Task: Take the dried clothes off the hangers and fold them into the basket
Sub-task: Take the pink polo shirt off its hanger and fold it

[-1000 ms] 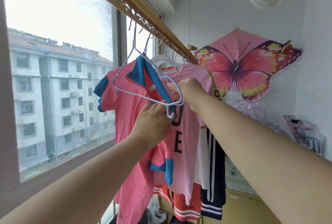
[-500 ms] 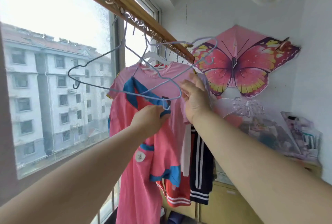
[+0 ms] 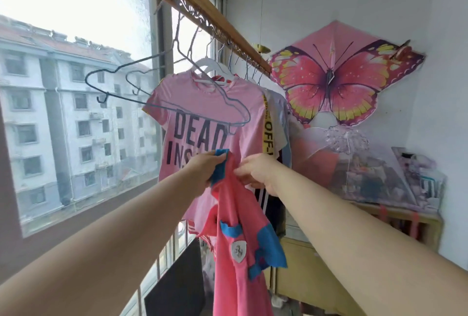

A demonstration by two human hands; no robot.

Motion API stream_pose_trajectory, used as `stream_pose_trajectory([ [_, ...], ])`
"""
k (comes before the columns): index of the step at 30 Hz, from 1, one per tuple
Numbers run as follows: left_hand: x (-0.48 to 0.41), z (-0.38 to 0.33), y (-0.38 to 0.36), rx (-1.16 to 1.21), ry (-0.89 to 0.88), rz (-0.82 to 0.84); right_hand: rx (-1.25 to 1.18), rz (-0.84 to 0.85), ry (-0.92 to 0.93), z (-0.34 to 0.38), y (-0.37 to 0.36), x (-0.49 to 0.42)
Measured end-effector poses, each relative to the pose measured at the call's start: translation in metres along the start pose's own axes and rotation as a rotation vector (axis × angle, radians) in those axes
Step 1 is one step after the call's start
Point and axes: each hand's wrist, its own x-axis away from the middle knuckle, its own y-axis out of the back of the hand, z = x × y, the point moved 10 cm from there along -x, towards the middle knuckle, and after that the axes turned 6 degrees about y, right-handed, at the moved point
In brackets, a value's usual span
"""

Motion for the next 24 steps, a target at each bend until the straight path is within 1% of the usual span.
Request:
stream_pose_trajectory([
  [2,0.002,0.007,0.002,0.064,0.043,0.01,0.125,0.088,-0.037,-0.015,-0.008,0.004],
  [5,0.002,0.018,0.011,0.126,0.09,-0.027,0.25,0.115,-0.093,-0.035,-0.008,0.008],
  [7,0.004,0.027,0.015,0.145,0.126,-0.033,0.232,0.099,-0.099,-0.039,-0.006,0.01],
  [9,0.006,0.037,0.019,0.099,0.179,-0.034,0.211,0.055,-0.073,-0.037,-0.002,0.011],
  [11,0.006,0.049,0.023,0.048,0.233,-0.026,0.271,-0.011,-0.019,-0.033,0.003,0.009],
  [13,0.006,0.055,0.024,0.047,0.256,-0.01,0.321,-0.036,0.007,-0.029,0.002,0.01],
  [15,0.005,0.056,0.022,0.069,0.23,0.015,0.39,0.01,-0.022,-0.032,-0.004,0.012],
  [17,0.002,0.053,0.022,0.092,0.165,0.037,0.508,0.111,-0.1,-0.04,-0.012,0.018],
  [18,0.002,0.052,0.023,0.094,0.136,0.042,0.53,0.166,-0.145,-0.044,-0.016,0.022],
  [20,0.003,0.051,0.026,0.089,0.102,0.059,0.526,0.227,-0.204,-0.049,-0.019,0.029],
  [21,0.005,0.05,0.026,0.083,0.091,0.073,0.495,0.223,-0.194,-0.048,-0.02,0.029],
  [22,0.008,0.049,0.025,0.081,0.078,0.093,0.42,0.184,-0.151,-0.044,-0.02,0.027],
  [24,0.011,0.048,0.022,0.082,0.055,0.139,0.192,0.05,-0.02,-0.03,-0.019,0.018],
])
